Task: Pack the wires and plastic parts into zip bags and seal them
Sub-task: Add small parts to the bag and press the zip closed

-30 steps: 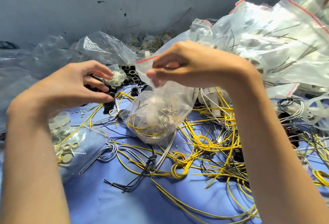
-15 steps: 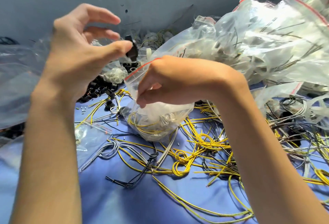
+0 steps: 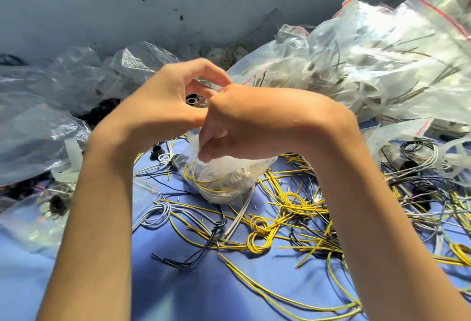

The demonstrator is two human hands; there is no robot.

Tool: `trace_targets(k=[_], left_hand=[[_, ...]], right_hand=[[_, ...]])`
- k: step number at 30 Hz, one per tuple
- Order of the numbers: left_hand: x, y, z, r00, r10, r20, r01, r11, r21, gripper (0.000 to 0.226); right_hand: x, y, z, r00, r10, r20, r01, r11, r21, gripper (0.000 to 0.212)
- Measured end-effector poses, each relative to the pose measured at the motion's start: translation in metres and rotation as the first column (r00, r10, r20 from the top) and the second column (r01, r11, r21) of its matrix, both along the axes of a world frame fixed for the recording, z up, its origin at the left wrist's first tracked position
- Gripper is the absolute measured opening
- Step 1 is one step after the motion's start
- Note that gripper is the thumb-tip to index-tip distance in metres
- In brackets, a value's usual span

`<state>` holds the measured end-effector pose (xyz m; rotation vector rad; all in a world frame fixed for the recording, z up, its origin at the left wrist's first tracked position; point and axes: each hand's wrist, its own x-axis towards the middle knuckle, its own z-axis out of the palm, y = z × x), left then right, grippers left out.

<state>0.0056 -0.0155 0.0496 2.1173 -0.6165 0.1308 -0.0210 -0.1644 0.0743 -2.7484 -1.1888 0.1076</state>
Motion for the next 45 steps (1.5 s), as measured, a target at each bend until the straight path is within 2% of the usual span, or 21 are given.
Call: trace_targets(k=[3,5,8,11,13,15,16,17,20,21,26,31,33,35,38,40,43,45], left_hand=[[0.002,-0.001,-0.003,0.999,0.033,-0.011,-0.032,0.995,0.095,0.054],[0.001,-0.003,-0.004,0.997,0.064,0.031,-0.068,0.988,0.141,0.046],[0.003,-0.003,-0.006,0.996,0.078,0.035,-0.081,0.989,0.125,0.037],[0.007,0.008,-0.005,0.990,0.135,0.050,-0.143,0.961,0.235,0.022],[0.005,0.018,-0.005,0.990,0.131,-0.055,-0.110,0.951,0.288,0.053],[0.003,0.028,-0.006,0.977,0.070,-0.201,-0.017,0.968,0.252,0.077],[0.002,0.032,-0.007,0.972,0.037,-0.231,0.024,0.967,0.253,0.076],[0.001,0.035,-0.008,0.971,0.017,-0.238,0.049,0.962,0.269,0.066],[-0.001,0.033,-0.007,0.987,0.038,-0.156,0.007,0.960,0.279,0.016],[-0.001,0.032,-0.006,0.992,0.058,-0.114,-0.025,0.964,0.265,0.010],[0.001,0.027,-0.006,0.982,0.178,0.070,-0.186,0.970,0.153,0.014],[0.003,0.025,0.000,0.926,0.264,0.271,-0.271,0.963,-0.012,0.016],[0.001,0.022,0.003,0.894,0.298,0.334,-0.289,0.954,-0.079,0.015],[-0.001,0.017,0.007,0.863,0.325,0.387,-0.287,0.946,-0.153,0.018],[-0.003,0.016,0.019,0.808,0.411,0.421,-0.297,0.903,-0.311,0.019],[0.000,0.020,0.022,0.787,0.436,0.437,-0.331,0.896,-0.297,0.019],[0.004,0.026,0.009,0.797,0.434,0.419,-0.412,0.899,-0.148,0.019],[0.005,0.028,0.008,0.758,0.495,0.426,-0.449,0.868,-0.210,0.022]], right_hand=[[0.001,0.000,-0.001,1.000,0.003,0.008,-0.003,1.000,-0.019,0.021],[0.001,-0.002,0.000,1.000,0.003,0.019,-0.003,1.000,-0.018,0.021],[0.004,-0.005,0.001,1.000,0.001,0.028,-0.001,1.000,0.001,0.021],[0.008,-0.011,0.003,1.000,-0.023,0.005,0.023,0.998,0.058,0.018],[0.012,-0.017,0.004,0.998,-0.055,-0.026,0.058,0.992,0.112,0.017],[0.016,-0.022,0.004,0.994,-0.090,-0.058,0.098,0.981,0.170,0.020],[0.018,-0.024,0.004,0.993,-0.097,-0.072,0.109,0.975,0.191,0.022],[0.019,-0.027,0.004,0.991,-0.099,-0.085,0.115,0.972,0.204,0.023],[0.022,-0.033,0.003,0.982,-0.101,-0.157,0.136,0.964,0.230,0.025],[0.023,-0.035,0.002,0.979,-0.104,-0.174,0.144,0.961,0.236,0.024],[0.032,-0.048,0.000,0.986,-0.165,-0.035,0.169,0.967,0.192,0.017],[0.048,-0.065,-0.008,0.971,-0.231,-0.060,0.239,0.942,0.234,0.017],[0.055,-0.069,-0.013,0.965,-0.258,-0.038,0.260,0.935,0.243,0.010],[0.058,-0.071,-0.016,0.959,-0.283,0.023,0.255,0.896,0.363,0.003],[0.058,-0.069,-0.008,0.933,-0.318,0.167,0.147,0.761,0.632,0.003],[0.055,-0.068,-0.003,0.917,-0.332,0.223,0.090,0.715,0.693,0.004],[0.055,-0.070,-0.005,0.917,-0.330,0.223,0.123,0.768,0.629,0.006],[0.056,-0.072,-0.006,0.912,-0.341,0.228,0.116,0.747,0.655,0.012]])
